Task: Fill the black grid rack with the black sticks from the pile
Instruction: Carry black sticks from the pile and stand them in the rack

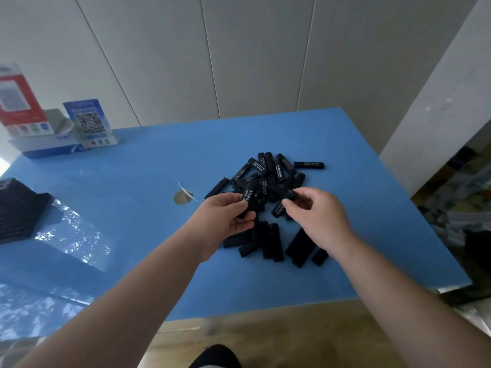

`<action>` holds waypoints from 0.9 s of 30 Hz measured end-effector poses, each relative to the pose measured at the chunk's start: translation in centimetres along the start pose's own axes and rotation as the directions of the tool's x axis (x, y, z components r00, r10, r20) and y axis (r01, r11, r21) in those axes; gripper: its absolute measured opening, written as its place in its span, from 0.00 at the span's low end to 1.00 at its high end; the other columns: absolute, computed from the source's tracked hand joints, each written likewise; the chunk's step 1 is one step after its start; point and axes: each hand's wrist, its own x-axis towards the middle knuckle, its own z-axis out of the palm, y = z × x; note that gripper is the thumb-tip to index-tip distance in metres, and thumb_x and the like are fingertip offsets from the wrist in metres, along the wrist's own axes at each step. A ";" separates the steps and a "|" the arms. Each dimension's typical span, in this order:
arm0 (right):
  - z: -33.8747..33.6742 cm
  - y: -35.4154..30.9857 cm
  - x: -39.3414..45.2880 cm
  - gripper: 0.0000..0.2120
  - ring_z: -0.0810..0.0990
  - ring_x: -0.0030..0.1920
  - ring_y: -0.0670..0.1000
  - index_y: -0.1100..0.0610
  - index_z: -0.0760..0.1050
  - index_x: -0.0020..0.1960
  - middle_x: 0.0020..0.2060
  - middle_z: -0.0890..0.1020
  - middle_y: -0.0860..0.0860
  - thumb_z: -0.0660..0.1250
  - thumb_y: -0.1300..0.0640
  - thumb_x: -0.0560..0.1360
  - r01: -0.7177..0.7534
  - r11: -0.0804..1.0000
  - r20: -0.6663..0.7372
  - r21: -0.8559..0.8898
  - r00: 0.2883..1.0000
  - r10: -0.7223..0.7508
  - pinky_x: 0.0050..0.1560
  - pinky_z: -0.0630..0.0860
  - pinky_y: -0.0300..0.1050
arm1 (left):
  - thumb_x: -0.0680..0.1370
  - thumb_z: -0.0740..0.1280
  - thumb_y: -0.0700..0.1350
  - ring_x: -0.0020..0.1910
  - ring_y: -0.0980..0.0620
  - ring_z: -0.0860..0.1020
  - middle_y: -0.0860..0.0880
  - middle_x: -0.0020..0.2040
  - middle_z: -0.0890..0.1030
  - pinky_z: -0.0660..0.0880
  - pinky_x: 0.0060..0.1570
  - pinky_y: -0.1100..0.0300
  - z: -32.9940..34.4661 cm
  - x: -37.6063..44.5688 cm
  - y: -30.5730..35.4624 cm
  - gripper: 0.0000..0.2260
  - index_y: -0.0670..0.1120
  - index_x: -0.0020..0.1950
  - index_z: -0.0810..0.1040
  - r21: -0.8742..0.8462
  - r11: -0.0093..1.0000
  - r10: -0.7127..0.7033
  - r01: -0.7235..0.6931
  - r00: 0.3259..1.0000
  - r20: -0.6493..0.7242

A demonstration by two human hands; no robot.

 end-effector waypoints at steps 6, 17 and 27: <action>-0.6 -1.2 -0.3 0.03 0.80 0.36 0.39 0.53 0.83 0.44 0.35 0.84 0.41 0.71 0.56 0.77 0.023 0.972 -0.007 0.234 1.000 -0.022 0.42 0.76 0.33 | 0.81 0.66 0.40 0.43 0.57 0.80 0.51 0.44 0.83 0.76 0.46 0.62 0.5 -0.9 0.2 0.07 0.49 0.47 0.83 0.109 0.991 0.080 -0.080 0.997 0.009; 3.8 -3.4 -0.9 0.09 0.80 0.39 0.45 0.51 0.82 0.53 0.37 0.79 0.49 0.65 0.51 0.81 -0.050 0.917 0.242 0.395 0.969 -0.051 0.35 0.79 0.44 | 0.79 0.68 0.39 0.40 0.60 0.80 0.55 0.40 0.83 0.74 0.47 0.61 -3.1 -4.0 0.3 0.06 0.49 0.46 0.82 0.163 0.981 0.137 -0.109 0.976 -0.171; 10.5 -7.7 -2.7 0.07 0.87 0.47 0.50 0.57 0.80 0.54 0.48 0.83 0.54 0.63 0.58 0.83 -0.181 0.870 0.395 0.458 0.918 -0.017 0.48 0.84 0.47 | 0.80 0.67 0.39 0.43 0.57 0.81 0.52 0.45 0.85 0.73 0.49 0.59 -10.2 -8.2 -0.6 0.06 0.48 0.51 0.82 0.117 0.982 0.173 -0.148 0.952 -0.253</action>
